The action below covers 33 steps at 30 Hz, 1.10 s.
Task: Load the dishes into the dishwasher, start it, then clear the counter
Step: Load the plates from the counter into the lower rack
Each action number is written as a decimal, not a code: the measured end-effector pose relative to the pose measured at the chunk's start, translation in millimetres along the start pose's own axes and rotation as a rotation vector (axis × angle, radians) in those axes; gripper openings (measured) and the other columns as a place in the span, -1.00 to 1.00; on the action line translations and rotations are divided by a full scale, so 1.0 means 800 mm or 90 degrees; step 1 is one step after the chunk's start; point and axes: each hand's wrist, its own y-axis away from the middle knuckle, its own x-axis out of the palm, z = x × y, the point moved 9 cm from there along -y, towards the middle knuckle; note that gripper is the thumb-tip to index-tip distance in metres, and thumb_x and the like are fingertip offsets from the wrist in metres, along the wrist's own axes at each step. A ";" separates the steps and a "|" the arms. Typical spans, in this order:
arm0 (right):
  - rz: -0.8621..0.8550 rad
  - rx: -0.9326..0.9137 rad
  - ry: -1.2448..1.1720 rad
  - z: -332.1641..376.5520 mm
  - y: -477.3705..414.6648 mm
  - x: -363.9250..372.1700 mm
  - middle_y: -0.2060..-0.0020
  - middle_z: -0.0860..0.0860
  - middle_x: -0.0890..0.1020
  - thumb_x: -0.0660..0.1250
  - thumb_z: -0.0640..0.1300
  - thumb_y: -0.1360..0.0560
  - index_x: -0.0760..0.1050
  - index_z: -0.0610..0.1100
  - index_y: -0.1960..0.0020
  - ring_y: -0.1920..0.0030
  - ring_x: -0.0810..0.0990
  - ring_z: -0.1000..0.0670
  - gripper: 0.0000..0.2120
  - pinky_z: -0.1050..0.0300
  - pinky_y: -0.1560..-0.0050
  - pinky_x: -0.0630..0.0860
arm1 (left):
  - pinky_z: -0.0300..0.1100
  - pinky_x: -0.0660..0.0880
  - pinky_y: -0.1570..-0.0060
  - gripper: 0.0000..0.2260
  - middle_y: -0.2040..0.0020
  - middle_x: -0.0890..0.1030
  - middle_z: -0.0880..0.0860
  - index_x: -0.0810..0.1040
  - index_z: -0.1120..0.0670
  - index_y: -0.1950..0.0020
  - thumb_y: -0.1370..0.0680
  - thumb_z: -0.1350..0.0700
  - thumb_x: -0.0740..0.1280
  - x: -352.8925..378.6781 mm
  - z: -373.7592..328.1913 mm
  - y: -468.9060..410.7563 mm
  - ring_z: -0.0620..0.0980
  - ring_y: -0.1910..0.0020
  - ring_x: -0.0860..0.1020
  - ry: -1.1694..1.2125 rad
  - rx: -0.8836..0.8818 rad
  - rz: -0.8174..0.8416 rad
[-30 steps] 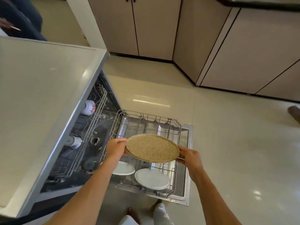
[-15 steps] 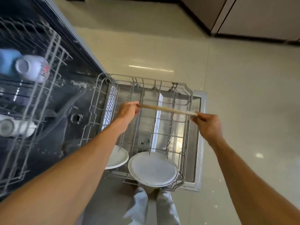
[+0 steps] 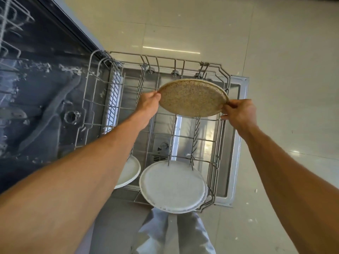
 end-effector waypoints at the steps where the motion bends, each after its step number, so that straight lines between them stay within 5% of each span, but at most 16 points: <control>1: 0.000 0.007 0.011 0.000 -0.006 0.001 0.13 -0.13 0.69 0.36 -0.29 -0.53 0.65 -0.25 -0.07 0.26 0.67 -0.01 -0.85 0.21 0.26 0.66 | -0.13 0.45 -0.24 -0.69 -0.17 0.53 0.06 0.42 0.12 -0.39 -0.66 0.13 0.13 0.003 0.001 -0.002 0.01 -0.17 0.50 -0.003 -0.003 -0.002; 4: 0.012 0.028 0.071 -0.002 -0.020 0.009 0.19 -0.15 0.68 0.35 -0.25 -0.54 0.65 -0.25 -0.01 0.31 0.62 -0.01 -0.87 0.21 0.30 0.61 | -0.21 0.38 -0.12 -0.67 -0.18 0.52 0.03 0.40 0.09 -0.42 -0.67 0.10 0.11 0.009 0.004 -0.008 -0.02 -0.15 0.48 -0.016 -0.010 -0.001; 9: 0.067 0.051 0.141 -0.011 -0.036 0.025 0.17 -0.17 0.63 0.28 -0.16 -0.59 0.62 -0.30 -0.01 0.26 0.54 -0.03 -0.78 0.19 0.33 0.50 | -0.09 0.30 -0.35 -0.66 -0.33 0.47 0.06 0.37 0.07 -0.45 -0.67 0.11 0.11 0.020 0.011 -0.015 0.02 -0.29 0.44 -0.030 -0.040 0.031; 17: 0.046 0.062 0.113 -0.011 -0.031 0.030 0.03 -0.14 0.63 0.32 -0.17 -0.58 0.58 -0.26 -0.17 0.13 0.57 -0.04 -0.78 0.25 0.30 0.48 | -0.04 0.23 -0.41 -0.66 -0.40 0.42 0.08 0.35 0.09 -0.45 -0.67 0.15 0.08 0.030 0.018 -0.010 0.02 -0.36 0.39 -0.041 -0.052 0.072; 21: 0.016 0.052 0.113 -0.001 -0.022 0.023 0.06 -0.12 0.62 0.28 -0.20 -0.60 0.60 -0.24 -0.14 0.30 0.49 0.06 -0.81 0.29 0.40 0.39 | -0.19 0.27 -0.20 -0.68 -0.35 0.46 0.07 0.40 0.11 -0.41 -0.68 0.13 0.09 0.026 0.007 -0.004 -0.04 -0.23 0.43 -0.065 -0.024 0.069; 24: 0.009 0.040 0.135 0.010 -0.005 0.014 0.22 -0.08 0.58 0.29 -0.23 -0.59 0.61 -0.24 0.06 0.38 0.44 0.09 -0.85 0.33 0.47 0.35 | -0.17 0.28 -0.27 -0.67 -0.38 0.44 0.08 0.38 0.12 -0.43 -0.68 0.15 0.08 0.022 -0.002 0.010 -0.01 -0.31 0.41 -0.066 -0.009 0.070; 28: -0.007 0.053 0.083 0.022 0.039 -0.003 0.17 -0.02 0.54 0.28 -0.28 -0.59 0.59 -0.28 0.00 0.19 0.53 0.04 -0.88 0.21 0.17 0.51 | -0.16 0.28 -0.31 -0.66 -0.44 0.39 0.08 0.33 0.12 -0.45 -0.67 0.15 0.10 0.007 -0.012 0.049 0.02 -0.40 0.36 -0.064 0.005 0.062; 31: 0.009 0.052 0.066 0.041 0.084 -0.007 0.28 0.02 0.56 0.29 -0.26 -0.57 0.59 -0.15 0.16 0.26 0.52 0.03 -0.83 0.22 0.28 0.48 | -0.22 0.30 -0.22 -0.67 -0.41 0.43 0.10 0.37 0.12 -0.43 -0.66 0.17 0.14 -0.024 -0.028 0.100 0.02 -0.35 0.40 -0.043 0.018 0.043; 33: 0.022 0.048 0.060 0.064 0.117 -0.010 0.17 -0.01 0.58 0.30 -0.24 -0.55 0.63 -0.22 -0.01 0.17 0.53 0.01 -0.86 0.22 0.20 0.49 | -0.28 0.30 -0.12 -0.70 -0.35 0.49 0.07 0.45 0.12 -0.37 -0.63 0.17 0.21 -0.049 -0.045 0.136 -0.04 -0.24 0.46 -0.022 0.041 0.017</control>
